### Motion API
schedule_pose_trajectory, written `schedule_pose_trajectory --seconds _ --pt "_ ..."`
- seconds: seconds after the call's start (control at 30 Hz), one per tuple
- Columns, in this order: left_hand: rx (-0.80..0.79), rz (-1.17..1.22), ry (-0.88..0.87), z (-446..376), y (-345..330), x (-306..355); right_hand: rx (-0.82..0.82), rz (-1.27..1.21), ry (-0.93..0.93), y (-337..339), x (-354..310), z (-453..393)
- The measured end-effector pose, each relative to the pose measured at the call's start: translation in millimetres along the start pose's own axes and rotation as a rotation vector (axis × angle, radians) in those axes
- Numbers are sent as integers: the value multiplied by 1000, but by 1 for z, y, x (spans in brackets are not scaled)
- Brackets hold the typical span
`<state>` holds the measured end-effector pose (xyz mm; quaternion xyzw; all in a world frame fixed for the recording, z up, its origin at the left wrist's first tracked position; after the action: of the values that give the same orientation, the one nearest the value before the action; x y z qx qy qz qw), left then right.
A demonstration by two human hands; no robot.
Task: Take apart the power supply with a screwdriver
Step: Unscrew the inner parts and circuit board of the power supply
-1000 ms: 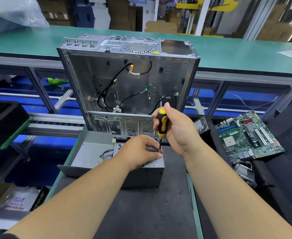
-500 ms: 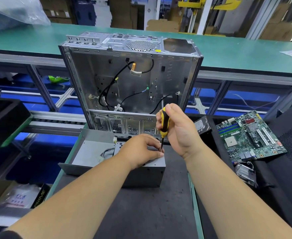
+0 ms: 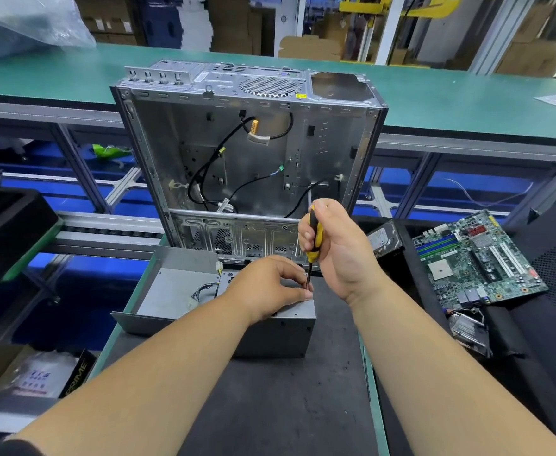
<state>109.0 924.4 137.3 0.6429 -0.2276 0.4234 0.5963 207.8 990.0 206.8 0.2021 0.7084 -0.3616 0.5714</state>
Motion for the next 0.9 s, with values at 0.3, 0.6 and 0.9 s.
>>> schedule_pose_trajectory --seconds 0.3,0.6,0.9 --pt "-8 -37 -12 0 1 2 21 -4 -7 4 -5 -1" --pt "-5 -3 -8 2 2 3 28 -76 -68 -2 2 -4" --pt "3 5 -25 0 1 3 19 -40 -5 6 4 -2"
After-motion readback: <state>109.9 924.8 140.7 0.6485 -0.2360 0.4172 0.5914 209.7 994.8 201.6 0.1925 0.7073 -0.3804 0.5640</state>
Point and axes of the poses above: each hand's wrist, its own z-axis away from the middle knuckle, its own y-axis out of the back of the hand, x = y × z, the point moved 5 cm from there along -z, towards the middle knuckle
